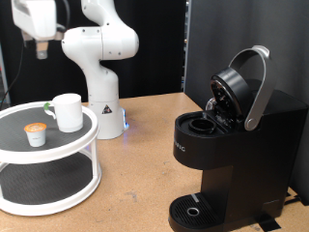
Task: Make a cup of coffee with the keurig machine
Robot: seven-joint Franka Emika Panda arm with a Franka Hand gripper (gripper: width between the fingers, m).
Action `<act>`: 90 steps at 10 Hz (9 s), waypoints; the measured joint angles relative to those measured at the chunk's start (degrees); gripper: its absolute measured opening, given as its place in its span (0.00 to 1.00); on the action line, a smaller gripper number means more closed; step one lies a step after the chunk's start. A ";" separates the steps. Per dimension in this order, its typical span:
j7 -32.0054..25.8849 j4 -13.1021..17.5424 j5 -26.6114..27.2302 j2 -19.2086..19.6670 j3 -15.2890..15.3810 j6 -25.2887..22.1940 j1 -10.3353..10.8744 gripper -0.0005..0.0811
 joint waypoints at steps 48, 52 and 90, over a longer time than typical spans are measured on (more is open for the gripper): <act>-0.54 -18.66 -3.43 14.49 -5.92 37.18 -1.40 0.83; 0.52 -18.65 -3.30 14.49 -5.77 37.12 -1.40 0.54; 21.99 15.27 39.26 22.28 7.01 12.67 17.76 0.54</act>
